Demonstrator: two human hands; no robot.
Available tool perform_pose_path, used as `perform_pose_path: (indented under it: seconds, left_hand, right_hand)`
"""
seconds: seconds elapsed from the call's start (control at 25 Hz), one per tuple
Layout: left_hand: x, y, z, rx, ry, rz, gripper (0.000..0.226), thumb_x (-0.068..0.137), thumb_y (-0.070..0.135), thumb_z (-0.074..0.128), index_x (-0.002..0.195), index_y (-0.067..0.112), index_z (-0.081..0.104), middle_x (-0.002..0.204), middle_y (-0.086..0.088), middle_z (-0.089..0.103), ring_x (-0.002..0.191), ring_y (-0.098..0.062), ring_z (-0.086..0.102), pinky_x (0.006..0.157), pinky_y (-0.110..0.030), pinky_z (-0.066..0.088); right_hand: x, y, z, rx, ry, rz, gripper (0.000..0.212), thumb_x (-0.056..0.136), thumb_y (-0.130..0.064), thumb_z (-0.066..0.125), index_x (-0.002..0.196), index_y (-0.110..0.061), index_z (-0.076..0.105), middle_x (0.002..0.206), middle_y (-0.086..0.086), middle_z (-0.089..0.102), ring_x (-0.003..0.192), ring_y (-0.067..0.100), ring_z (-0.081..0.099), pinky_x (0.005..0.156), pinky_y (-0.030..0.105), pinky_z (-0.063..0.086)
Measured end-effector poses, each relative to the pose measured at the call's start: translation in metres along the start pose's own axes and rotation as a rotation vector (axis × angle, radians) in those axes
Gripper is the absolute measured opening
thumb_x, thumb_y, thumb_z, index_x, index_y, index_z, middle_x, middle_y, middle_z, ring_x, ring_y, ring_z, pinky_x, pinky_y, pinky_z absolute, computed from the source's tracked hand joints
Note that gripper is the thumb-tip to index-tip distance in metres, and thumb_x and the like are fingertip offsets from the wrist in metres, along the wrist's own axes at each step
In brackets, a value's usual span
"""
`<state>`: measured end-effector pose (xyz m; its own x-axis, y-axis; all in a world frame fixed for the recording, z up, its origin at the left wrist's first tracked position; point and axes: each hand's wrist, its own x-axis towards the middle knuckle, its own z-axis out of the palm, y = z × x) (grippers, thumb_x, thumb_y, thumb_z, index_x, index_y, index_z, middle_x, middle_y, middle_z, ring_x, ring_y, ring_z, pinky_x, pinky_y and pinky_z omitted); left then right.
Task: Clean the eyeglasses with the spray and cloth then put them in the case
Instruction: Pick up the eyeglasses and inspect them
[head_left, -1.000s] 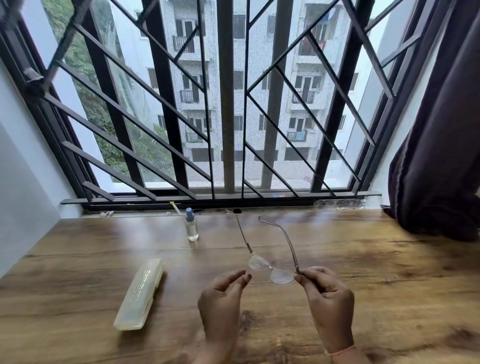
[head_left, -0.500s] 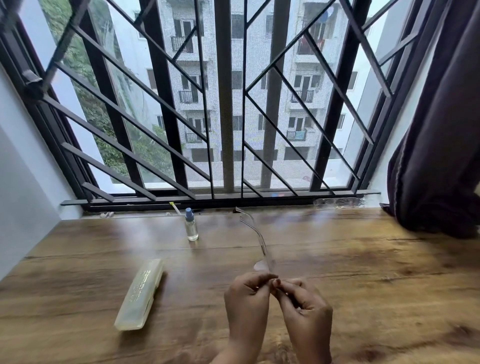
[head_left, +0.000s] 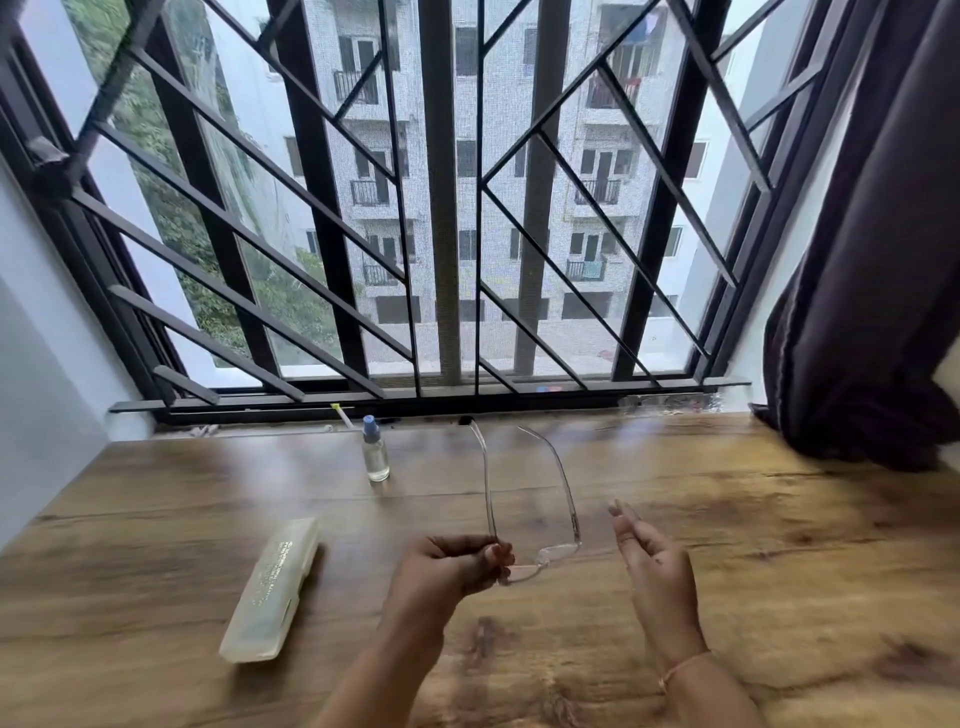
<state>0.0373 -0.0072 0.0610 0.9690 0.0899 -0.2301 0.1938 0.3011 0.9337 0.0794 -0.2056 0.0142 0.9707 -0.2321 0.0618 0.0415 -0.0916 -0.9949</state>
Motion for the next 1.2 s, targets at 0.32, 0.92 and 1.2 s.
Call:
perform_pose_path:
  seconds: [0.32,0.92,1.2]
  left_hand:
    - [0.007,-0.008,-0.017,-0.163,-0.035,-0.158,0.026,0.079,-0.01,0.056,0.064,0.0,0.074,0.061,-0.012,0.069,0.051,-0.013,0.064,0.047,-0.016,0.051]
    - [0.038,-0.05,-0.037,-0.066,0.389,-0.124,0.009,0.075,-0.008,0.067,0.077,0.0,0.071,0.056,-0.009,0.069,0.042,-0.006,0.056,0.04,-0.012,0.044]
    - [0.08,-0.051,-0.042,0.073,0.436,-0.067,0.008,0.076,-0.007,0.068,0.083,-0.006,0.071,0.061,-0.013,0.066,0.042,-0.008,0.057,0.04,-0.011,0.044]
  right_hand:
    - [0.005,0.001,-0.007,0.174,-0.132,0.232,0.021,0.088,-0.011,0.055,0.08,-0.012,0.075,0.07,0.008,0.074,0.068,0.015,0.055,0.054,0.027,0.026]
    - [0.002,0.014,0.012,0.128,-0.105,0.242,0.007,0.081,0.002,0.063,0.082,0.002,0.07,0.058,0.006,0.069,0.038,-0.003,0.046,0.038,0.008,0.031]
    - [0.038,0.02,0.031,-0.03,-0.131,0.223,0.016,0.084,0.001,0.061,0.071,0.003,0.071,0.063,0.007,0.068,0.046,0.001,0.049,0.053,0.015,0.035]
